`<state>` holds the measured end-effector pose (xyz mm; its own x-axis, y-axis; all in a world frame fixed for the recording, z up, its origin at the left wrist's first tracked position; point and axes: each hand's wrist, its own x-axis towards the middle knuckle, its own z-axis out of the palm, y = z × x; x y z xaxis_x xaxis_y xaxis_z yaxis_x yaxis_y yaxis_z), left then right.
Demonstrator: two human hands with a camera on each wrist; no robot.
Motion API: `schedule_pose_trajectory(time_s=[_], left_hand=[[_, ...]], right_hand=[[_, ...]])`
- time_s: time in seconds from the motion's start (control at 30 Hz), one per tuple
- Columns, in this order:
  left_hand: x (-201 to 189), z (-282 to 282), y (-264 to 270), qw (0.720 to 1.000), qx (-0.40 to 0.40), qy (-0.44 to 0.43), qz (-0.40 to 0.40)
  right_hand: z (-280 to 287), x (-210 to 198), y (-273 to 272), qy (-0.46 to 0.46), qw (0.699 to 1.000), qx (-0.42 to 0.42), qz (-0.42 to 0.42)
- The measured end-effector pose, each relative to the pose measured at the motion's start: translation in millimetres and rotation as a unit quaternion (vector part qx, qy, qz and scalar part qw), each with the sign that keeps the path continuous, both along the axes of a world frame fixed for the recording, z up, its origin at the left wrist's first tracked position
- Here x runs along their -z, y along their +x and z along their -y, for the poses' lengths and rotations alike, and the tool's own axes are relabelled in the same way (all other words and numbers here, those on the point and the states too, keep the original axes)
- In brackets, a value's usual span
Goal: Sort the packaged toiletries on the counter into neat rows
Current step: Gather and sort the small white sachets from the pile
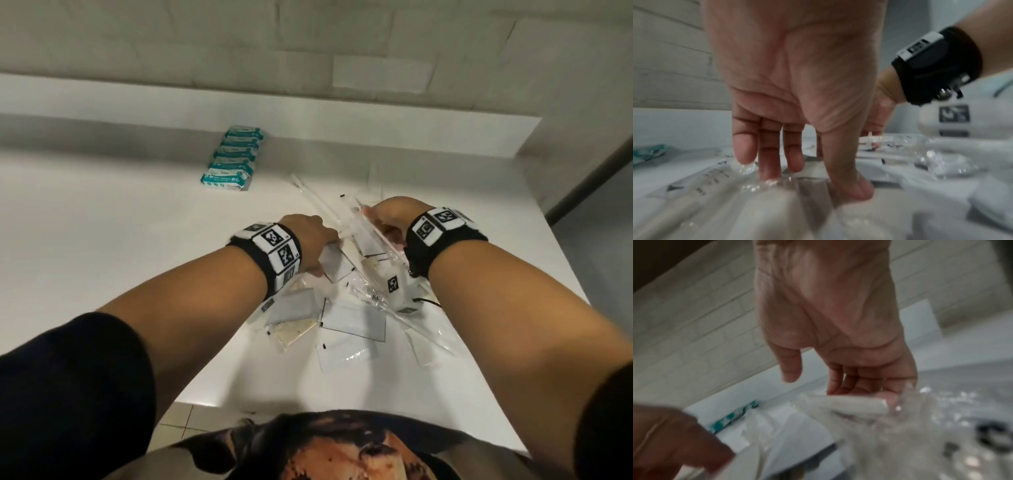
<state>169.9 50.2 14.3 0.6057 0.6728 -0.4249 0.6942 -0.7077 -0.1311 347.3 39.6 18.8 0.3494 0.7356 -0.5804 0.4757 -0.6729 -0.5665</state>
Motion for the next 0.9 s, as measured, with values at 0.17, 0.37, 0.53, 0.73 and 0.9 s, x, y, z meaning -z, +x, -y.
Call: schedule_pose_trajectory(time_s=[0.17, 0.37, 0.53, 0.73, 0.9], left_hand=[[2, 3, 4, 0.996, 0.018, 0.082, 0.001], [7, 0, 8, 0.997, -0.014, 0.072, 0.003], [2, 4, 0, 0.997, -0.034, 0.052, 0.052], [-27, 6, -39, 0.963, -0.161, -0.068, 0.207], [-25, 36, -56, 0.972, -0.14, -0.159, 0.103]], right_hand=[[-4, 14, 17, -0.019, 0.995, 0.088, -0.05], [6, -10, -13, -0.055, 0.966, -0.174, 0.185], [11, -18, -21, -0.044, 0.92, -0.263, 0.288], [23, -38, 10, 0.103, 0.961, -0.142, 0.213], [97, -51, -36, 0.035, 0.925, -0.353, 0.137]])
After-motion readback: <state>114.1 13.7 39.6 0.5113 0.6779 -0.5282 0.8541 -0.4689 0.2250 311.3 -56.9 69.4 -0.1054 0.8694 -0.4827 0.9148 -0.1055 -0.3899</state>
